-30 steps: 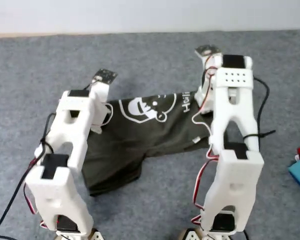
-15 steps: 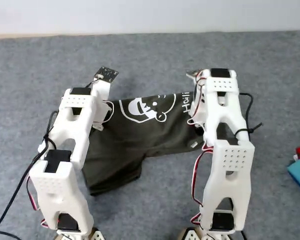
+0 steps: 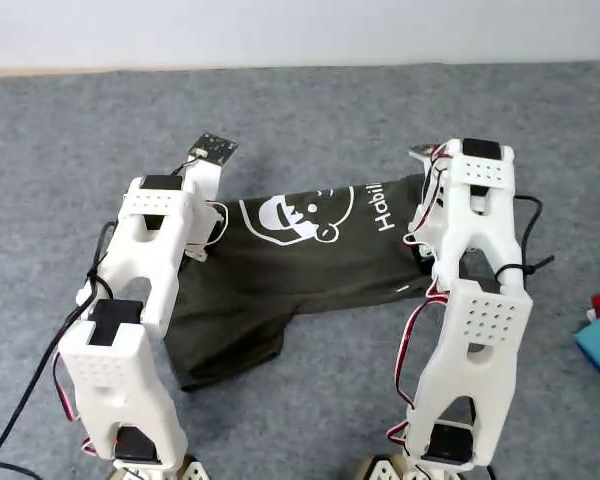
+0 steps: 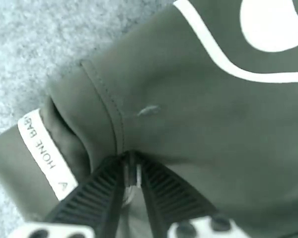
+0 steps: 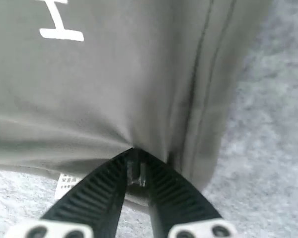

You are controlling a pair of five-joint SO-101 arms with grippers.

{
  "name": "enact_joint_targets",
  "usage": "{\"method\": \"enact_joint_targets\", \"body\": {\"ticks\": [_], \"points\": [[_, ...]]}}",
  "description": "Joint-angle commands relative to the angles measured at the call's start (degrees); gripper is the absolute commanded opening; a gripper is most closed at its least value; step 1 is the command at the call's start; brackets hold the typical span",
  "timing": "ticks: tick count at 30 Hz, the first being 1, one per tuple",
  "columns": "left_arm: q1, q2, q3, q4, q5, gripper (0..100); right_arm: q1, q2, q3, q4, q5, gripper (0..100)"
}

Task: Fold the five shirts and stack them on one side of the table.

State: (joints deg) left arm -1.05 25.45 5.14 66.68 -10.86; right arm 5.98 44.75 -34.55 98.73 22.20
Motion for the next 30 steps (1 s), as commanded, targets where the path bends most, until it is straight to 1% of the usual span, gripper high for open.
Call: {"method": "enact_joint_targets", "body": {"ticks": [1,6,9,16,20,25,30], "points": [[0.1,-0.5,-2.2,-0.4,0.4,0,-3.4,-7.9,-0.7,0.2,0.4,1.0],[0.1,-0.5,-2.2,-0.4,0.4,0,-8.7,-10.9,-0.7,-1.1,0.4,1.0],[-0.2,-0.8,-2.2,-0.4,0.4,0,-9.7,-11.2,-0.7,-4.5,0.3,1.0],[-0.1,-1.0,-2.2,-0.4,0.4,0,-8.4,-8.0,-0.4,-20.8,0.2,1.0],[0.1,-0.9,-2.2,-0.4,0.3,0,-7.3,-4.5,-0.5,-28.0,0.2,1.0],[0.1,-0.7,-2.2,-0.4,0.3,0,-5.1,-0.3,-0.6,-34.1,0.2,1.0],[0.2,-0.6,-2.2,-0.4,0.3,0,-3.5,2.1,-0.6,-37.0,0.2,1.0]]}}
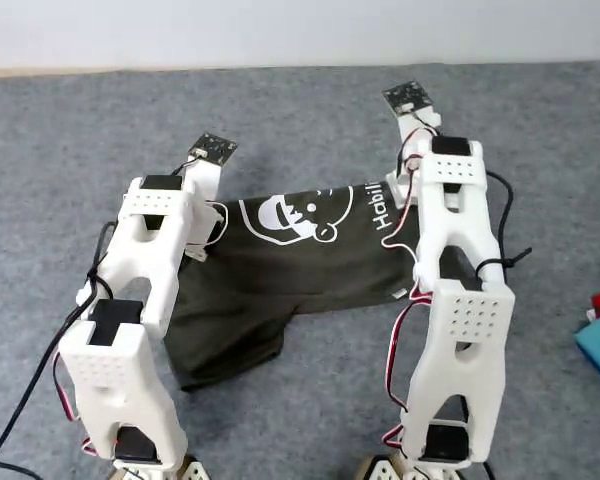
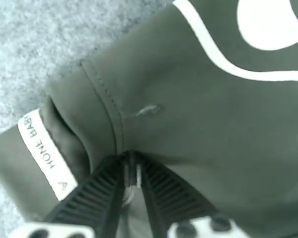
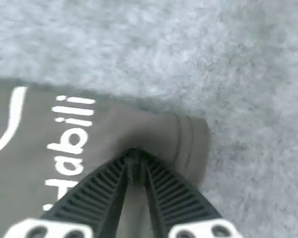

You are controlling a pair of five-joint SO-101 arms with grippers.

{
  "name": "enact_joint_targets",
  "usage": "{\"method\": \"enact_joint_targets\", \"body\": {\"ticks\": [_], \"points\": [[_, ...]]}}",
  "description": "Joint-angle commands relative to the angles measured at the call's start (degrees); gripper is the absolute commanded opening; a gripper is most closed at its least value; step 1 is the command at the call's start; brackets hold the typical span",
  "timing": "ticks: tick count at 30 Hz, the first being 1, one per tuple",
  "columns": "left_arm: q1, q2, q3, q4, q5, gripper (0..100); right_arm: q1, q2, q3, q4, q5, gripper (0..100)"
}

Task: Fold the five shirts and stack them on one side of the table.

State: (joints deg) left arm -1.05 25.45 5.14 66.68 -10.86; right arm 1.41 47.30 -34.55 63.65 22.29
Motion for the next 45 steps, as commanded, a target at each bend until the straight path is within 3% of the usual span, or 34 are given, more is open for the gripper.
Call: {"method": "enact_joint_targets", "body": {"ticks": [1,11,18,31,37,39,45], "points": [[0.2,-0.5,-2.2,-0.4,0.3,0,1.1,-0.2,-0.6,-2.3,0.2,1.0],[0.2,-0.5,-2.2,-0.4,0.3,0,0.8,-8.0,-0.8,0.0,0.1,1.0],[0.1,-1.1,-3.1,0.4,0.3,0,-0.7,-15.9,-0.8,9.5,0.0,1.0],[-1.8,-1.1,-32.0,22.2,0.3,0,-3.8,-19.5,-0.9,26.2,0.1,1.0],[-8.6,-1.1,-47.9,33.5,0.4,0,-7.2,-22.9,-0.9,35.6,0.4,1.0],[-12.7,-1.5,-51.3,34.0,0.7,0,-8.1,-25.4,-0.7,37.4,0.4,1.0],[-24.9,-8.3,-48.4,33.8,0.3,0,-13.4,-32.9,6.5,39.2,7.2,1.0]]}}
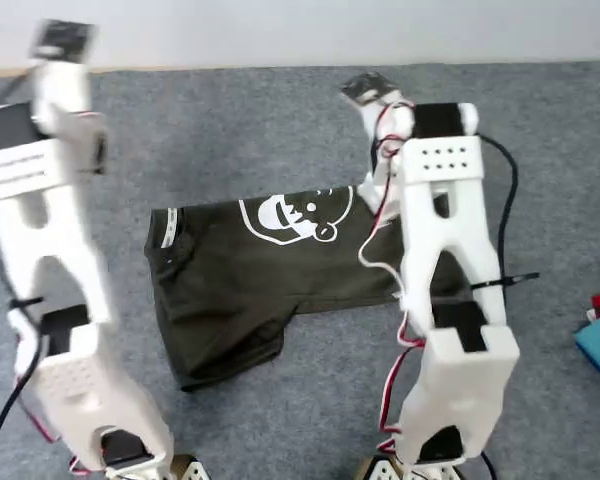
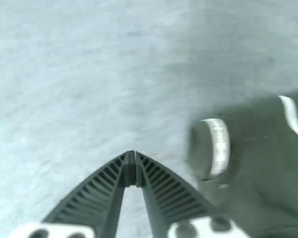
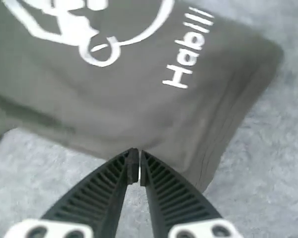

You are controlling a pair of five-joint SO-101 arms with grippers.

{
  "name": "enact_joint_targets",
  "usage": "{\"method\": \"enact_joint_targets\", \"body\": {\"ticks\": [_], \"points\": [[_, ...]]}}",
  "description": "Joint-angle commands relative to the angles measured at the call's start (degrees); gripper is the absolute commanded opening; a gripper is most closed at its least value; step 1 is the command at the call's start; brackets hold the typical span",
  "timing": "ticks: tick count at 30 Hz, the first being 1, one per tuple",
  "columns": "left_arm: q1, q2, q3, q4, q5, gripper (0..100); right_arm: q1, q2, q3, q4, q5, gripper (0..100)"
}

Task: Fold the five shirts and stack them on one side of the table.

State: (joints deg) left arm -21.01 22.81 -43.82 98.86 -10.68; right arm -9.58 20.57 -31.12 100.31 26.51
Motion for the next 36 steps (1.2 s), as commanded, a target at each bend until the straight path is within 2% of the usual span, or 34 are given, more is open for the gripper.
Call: {"method": "enact_joint_targets", "body": {"ticks": [1,8,16,18,22,24,28,33,36], "points": [[-6.7,-6.4,1.9,1.6,0.0,0,-3.5,-7.3,5.3,2.4,3.7,1.0],[-17.8,-7.6,10.7,-0.4,-1.6,0,-15.3,-14.4,21.8,0.7,4.7,1.0],[-30.1,-7.6,23.6,-11.3,-1.8,0,-31.6,-22.0,38.0,-13.1,4.8,1.6],[-31.6,-7.6,27.2,-13.5,-3.2,0,-35.6,-22.3,39.8,-15.2,6.7,4.3],[-33.6,-7.6,32.0,-16.7,-5.2,0,-42.4,-22.3,41.4,-16.7,8.0,15.8],[-34.5,-7.6,32.9,-18.0,-5.2,0,-44.7,-22.3,41.8,-17.6,8.4,19.3],[-35.3,-7.6,34.4,-19.6,-5.2,0,-47.2,-20.5,42.2,-21.7,8.4,19.9],[-35.3,-7.6,36.6,-21.4,-5.2,0,-48.1,-14.0,42.2,-25.5,8.7,19.8],[-35.4,-7.6,36.8,-21.7,-5.2,0,-48.0,-10.7,42.2,-27.0,11.3,19.8]]}}
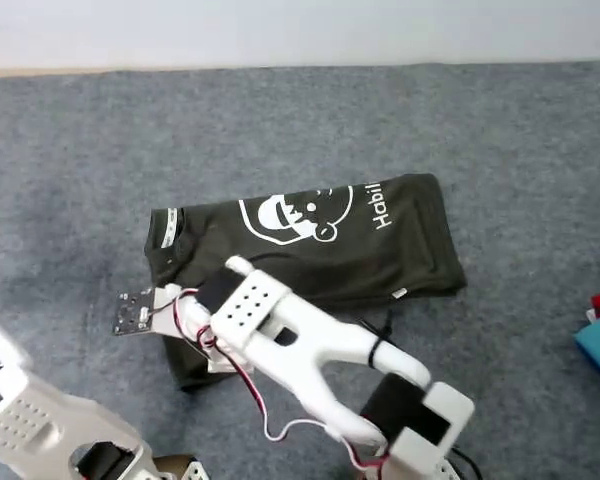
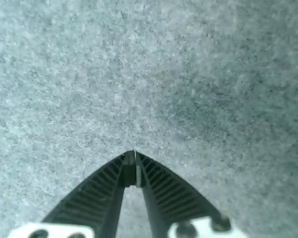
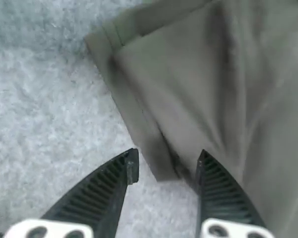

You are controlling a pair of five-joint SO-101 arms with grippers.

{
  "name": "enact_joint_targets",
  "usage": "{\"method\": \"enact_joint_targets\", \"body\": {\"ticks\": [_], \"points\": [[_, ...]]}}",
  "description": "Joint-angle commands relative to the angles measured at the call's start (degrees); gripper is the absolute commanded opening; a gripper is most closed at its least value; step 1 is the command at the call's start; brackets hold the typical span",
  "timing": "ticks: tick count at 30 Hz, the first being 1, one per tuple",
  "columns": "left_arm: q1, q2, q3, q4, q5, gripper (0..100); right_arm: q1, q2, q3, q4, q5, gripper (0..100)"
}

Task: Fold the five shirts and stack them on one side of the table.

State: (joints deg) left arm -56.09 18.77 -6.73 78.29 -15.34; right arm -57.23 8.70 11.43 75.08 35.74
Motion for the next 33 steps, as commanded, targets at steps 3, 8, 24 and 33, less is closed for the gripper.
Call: {"method": "enact_joint_targets", "body": {"ticks": [3,8,24,33], "points": [[-0.4,-3.5,-0.2,-1.1,-0.5,0,-0.2,3.6,-0.4,-4.1,2.7,19.6],[-0.4,-3.5,0.0,-1.7,-0.5,0,-0.1,4.7,-2.5,-4.5,2.5,5.2],[-0.4,-3.7,4.8,-4.8,-0.5,0,7.7,4.7,-11.8,-2.5,1.3,1.0],[-0.4,-3.6,4.8,-4.8,-0.5,0,2.4,4.4,-12.9,10.7,1.2,16.5]]}}
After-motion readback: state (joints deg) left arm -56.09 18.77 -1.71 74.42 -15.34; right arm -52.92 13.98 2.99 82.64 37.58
